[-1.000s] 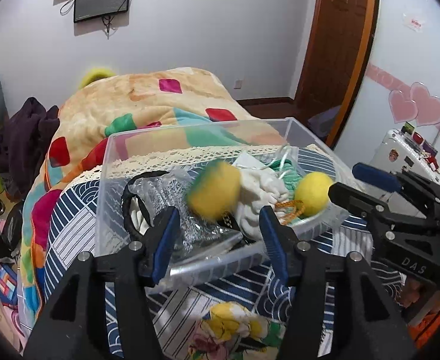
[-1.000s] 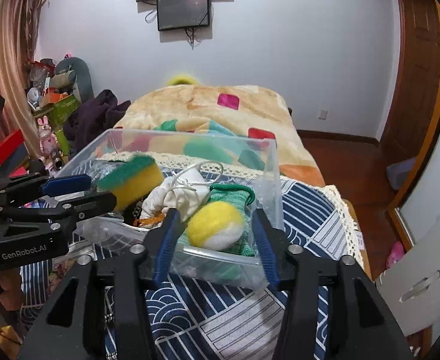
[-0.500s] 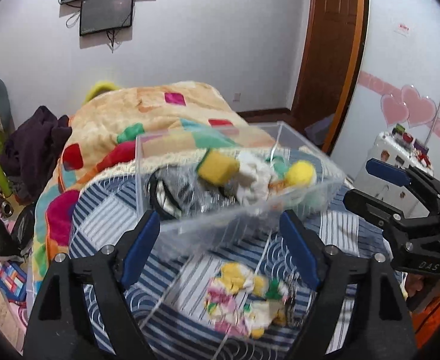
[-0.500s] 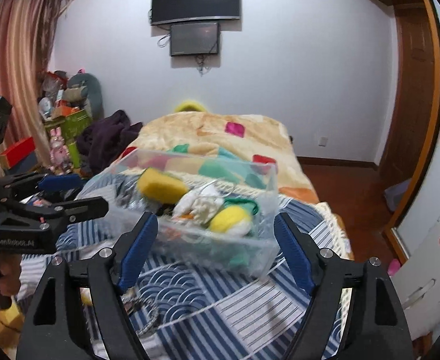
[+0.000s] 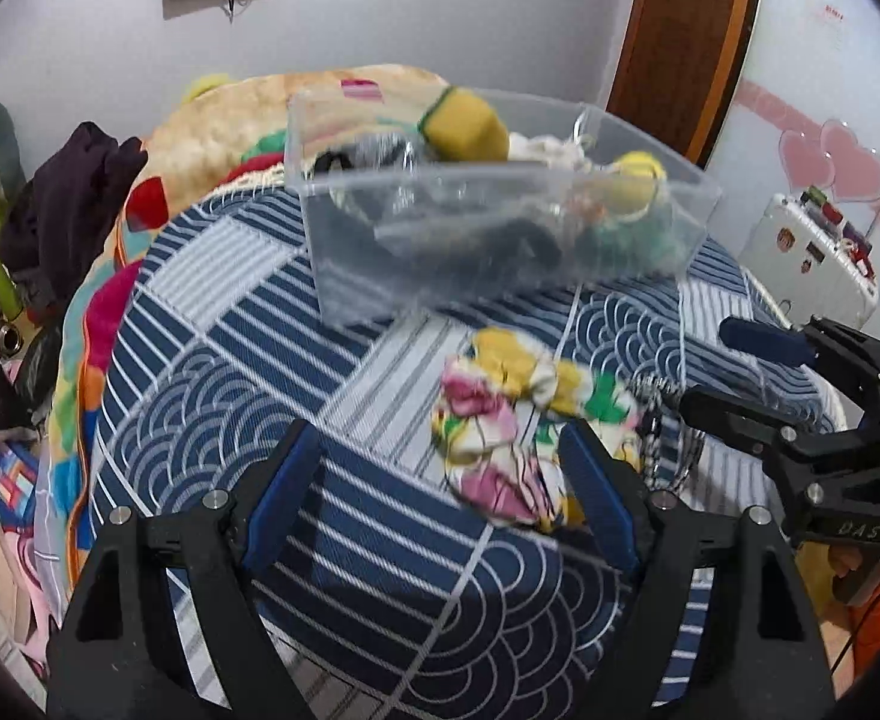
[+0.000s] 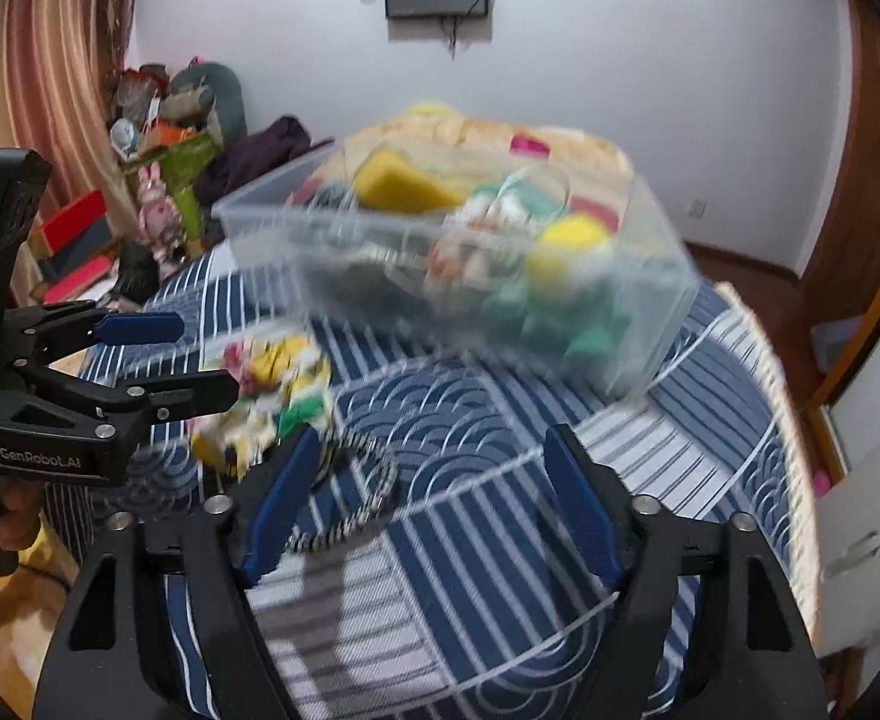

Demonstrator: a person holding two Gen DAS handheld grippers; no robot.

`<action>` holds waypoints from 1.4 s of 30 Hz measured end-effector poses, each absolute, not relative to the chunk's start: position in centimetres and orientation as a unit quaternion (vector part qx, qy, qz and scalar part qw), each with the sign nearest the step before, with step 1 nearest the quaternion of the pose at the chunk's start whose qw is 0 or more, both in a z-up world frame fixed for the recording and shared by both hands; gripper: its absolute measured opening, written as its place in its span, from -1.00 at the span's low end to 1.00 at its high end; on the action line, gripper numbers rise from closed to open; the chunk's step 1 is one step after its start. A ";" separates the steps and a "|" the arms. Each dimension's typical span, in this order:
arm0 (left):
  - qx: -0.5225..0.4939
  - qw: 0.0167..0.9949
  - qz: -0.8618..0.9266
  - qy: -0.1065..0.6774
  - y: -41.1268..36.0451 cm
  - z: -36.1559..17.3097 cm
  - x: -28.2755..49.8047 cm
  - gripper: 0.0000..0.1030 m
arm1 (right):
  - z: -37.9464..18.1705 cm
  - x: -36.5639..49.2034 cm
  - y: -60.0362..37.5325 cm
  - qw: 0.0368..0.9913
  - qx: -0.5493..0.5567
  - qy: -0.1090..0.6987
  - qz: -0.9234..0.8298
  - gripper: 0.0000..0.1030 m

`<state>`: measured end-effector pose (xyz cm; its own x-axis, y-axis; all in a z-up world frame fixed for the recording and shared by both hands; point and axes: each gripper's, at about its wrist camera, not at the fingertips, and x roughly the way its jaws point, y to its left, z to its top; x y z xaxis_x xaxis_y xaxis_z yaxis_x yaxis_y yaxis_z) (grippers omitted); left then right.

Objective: Organize soft objects
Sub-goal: 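Grasp the braided black-and-white cord with right tool while left tool grasps the floral scrunchie, then drop the scrunchie into the box with left tool while right tool releases the cord inside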

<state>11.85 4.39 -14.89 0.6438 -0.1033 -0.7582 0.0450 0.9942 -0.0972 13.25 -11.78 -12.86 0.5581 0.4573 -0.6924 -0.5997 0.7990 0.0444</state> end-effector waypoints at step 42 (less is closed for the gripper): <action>-0.035 0.959 -0.045 0.278 4.3 -5.7 11.5 -0.85 | -6.5 14.2 -14.6 0.924 -0.067 0.252 0.280 -0.87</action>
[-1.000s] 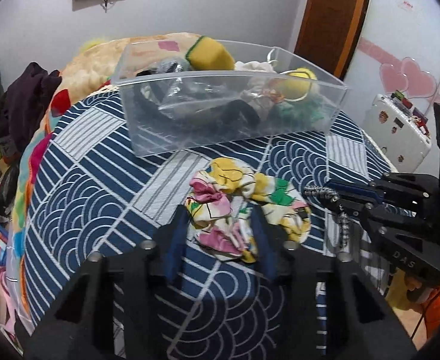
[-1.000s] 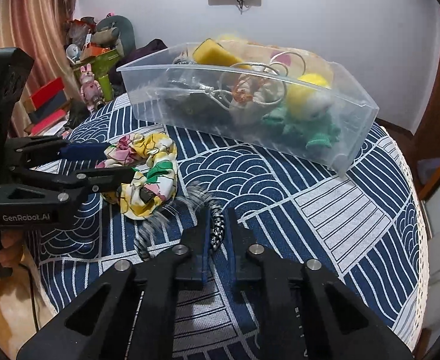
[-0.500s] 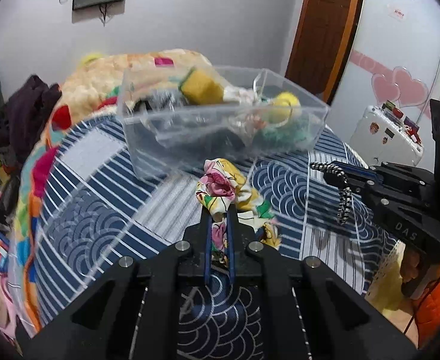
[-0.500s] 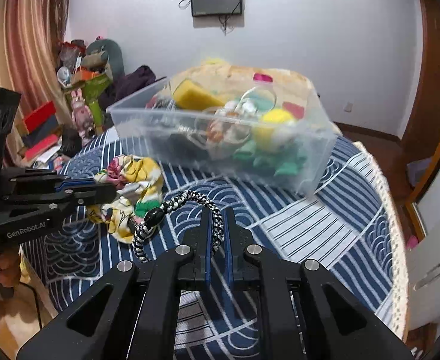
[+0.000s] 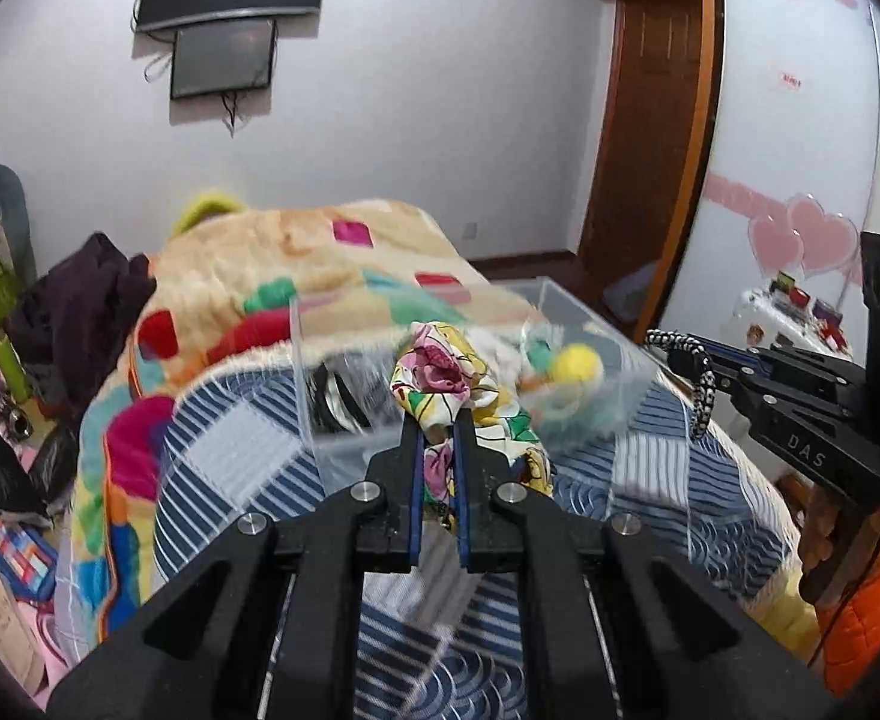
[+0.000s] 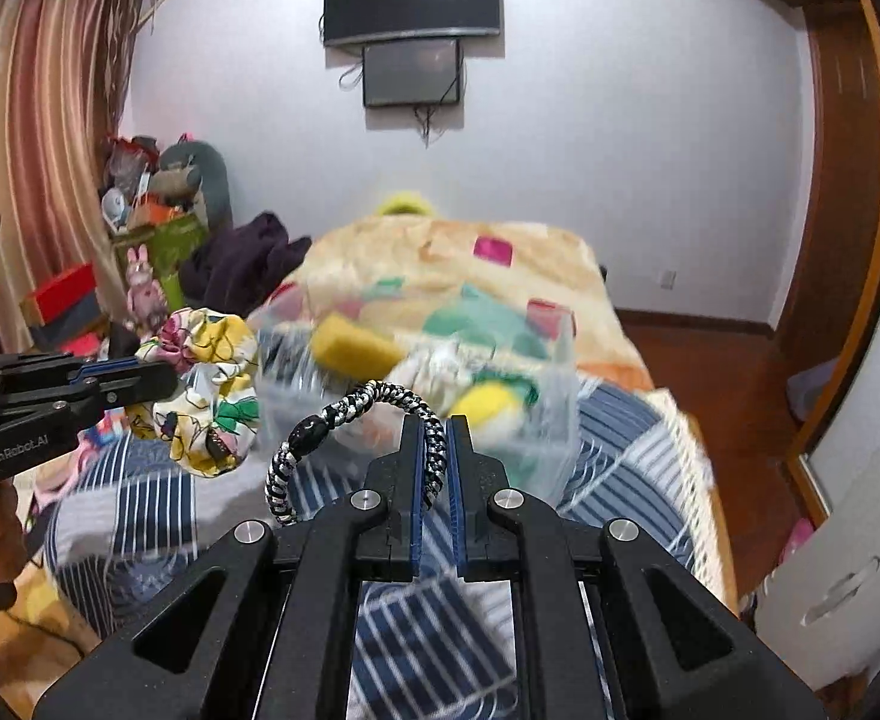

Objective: Organize soft objects
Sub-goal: 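Drop the scrunchie into the box with left tool while right tool releases the cord inside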

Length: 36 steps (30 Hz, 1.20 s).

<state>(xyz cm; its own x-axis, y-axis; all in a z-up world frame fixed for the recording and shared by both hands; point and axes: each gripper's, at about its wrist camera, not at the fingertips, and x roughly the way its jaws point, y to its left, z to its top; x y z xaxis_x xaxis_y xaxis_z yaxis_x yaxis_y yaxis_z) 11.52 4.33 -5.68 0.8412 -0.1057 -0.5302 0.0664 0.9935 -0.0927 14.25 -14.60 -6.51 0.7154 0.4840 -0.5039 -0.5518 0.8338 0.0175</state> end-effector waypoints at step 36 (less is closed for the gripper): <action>-0.028 0.946 -0.008 0.324 6.6 -9.5 17.6 -0.31 | -8.8 20.9 -9.0 0.904 -0.099 0.323 0.262 -0.68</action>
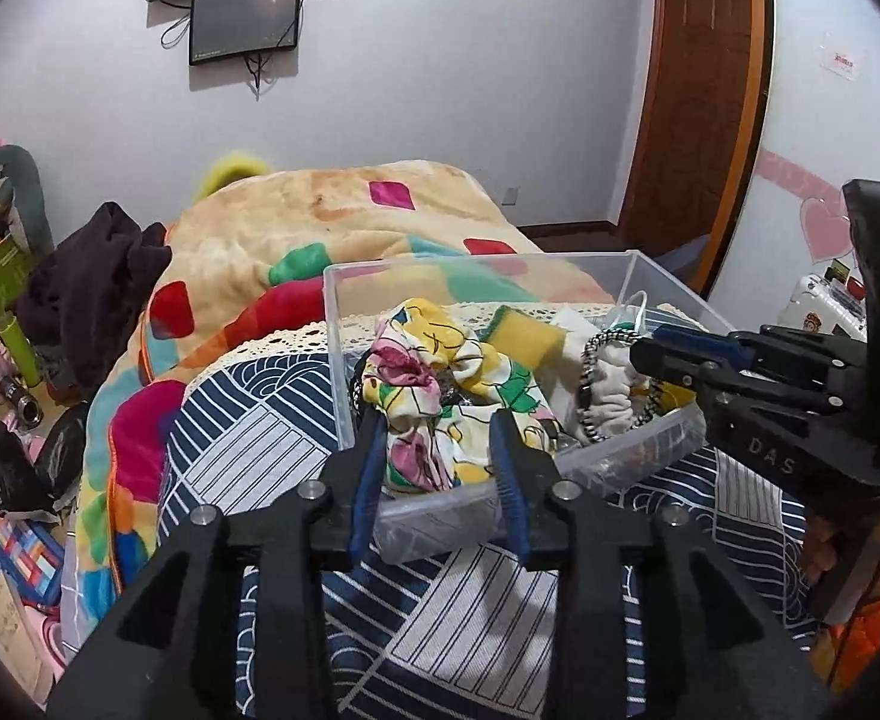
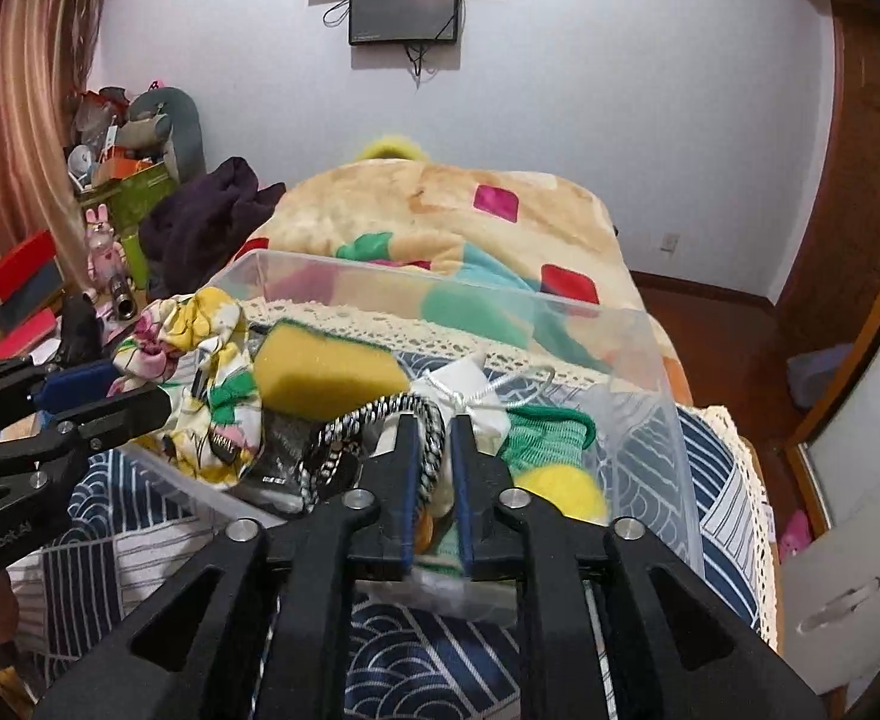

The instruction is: Organize soft objects

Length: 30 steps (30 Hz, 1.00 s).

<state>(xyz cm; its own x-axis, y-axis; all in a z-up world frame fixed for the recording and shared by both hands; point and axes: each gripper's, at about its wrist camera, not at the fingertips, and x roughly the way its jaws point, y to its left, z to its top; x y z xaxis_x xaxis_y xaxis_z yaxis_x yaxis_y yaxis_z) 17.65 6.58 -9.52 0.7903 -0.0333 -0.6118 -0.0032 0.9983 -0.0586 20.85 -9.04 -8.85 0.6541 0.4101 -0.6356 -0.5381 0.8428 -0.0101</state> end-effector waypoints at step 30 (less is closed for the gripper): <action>-0.042 0.990 -0.019 0.132 4.4 3.8 5.8 0.40 | 3.2 10.9 -15.4 0.945 -0.008 0.133 0.297 0.20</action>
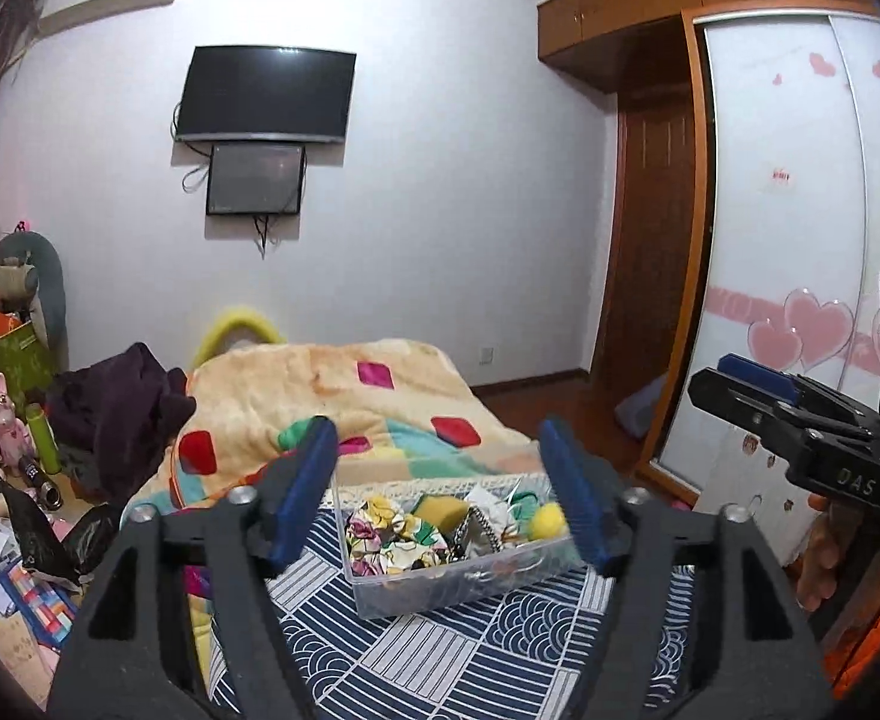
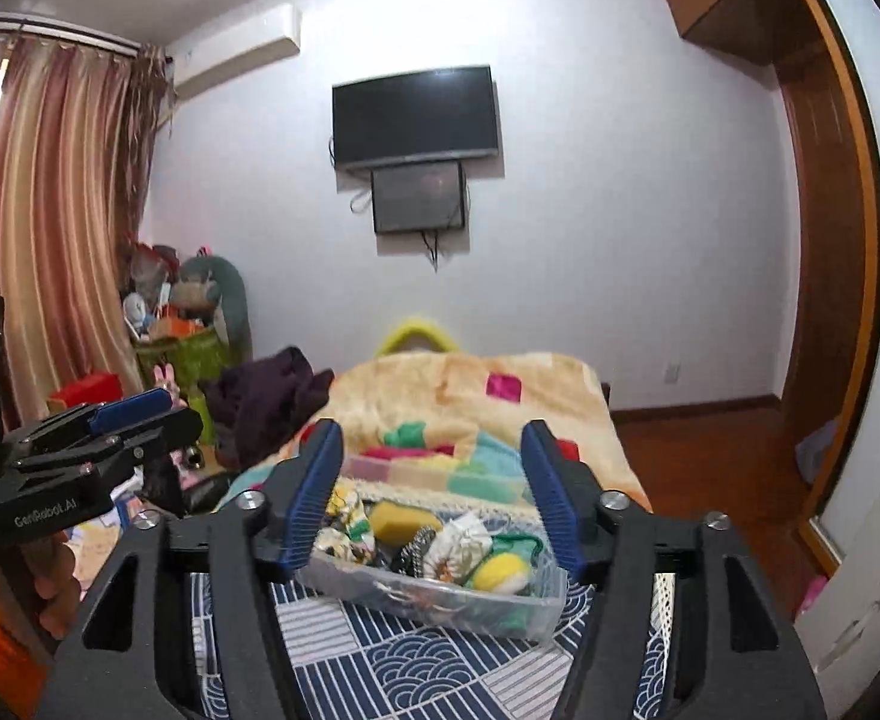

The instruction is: Organize soft objects

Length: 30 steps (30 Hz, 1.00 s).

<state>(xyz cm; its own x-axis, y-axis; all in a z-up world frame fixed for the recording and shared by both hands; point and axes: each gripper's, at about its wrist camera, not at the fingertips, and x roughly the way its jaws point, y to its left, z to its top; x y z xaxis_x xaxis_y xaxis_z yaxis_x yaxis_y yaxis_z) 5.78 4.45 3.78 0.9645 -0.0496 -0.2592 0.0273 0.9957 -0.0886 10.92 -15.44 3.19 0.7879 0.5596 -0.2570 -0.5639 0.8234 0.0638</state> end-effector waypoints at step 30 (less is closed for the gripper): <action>-0.026 0.994 -0.004 0.102 3.5 4.6 3.4 0.99 | 3.5 7.9 -16.2 0.957 0.003 0.081 0.278 1.00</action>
<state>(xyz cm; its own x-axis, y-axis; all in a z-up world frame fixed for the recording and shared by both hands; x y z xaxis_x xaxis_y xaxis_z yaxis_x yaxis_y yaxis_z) 3.36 3.48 4.63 0.9794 -0.0139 -0.2017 0.0034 0.9986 -0.0524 7.94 -16.19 3.51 0.8323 0.5326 -0.1536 -0.5317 0.8454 0.0501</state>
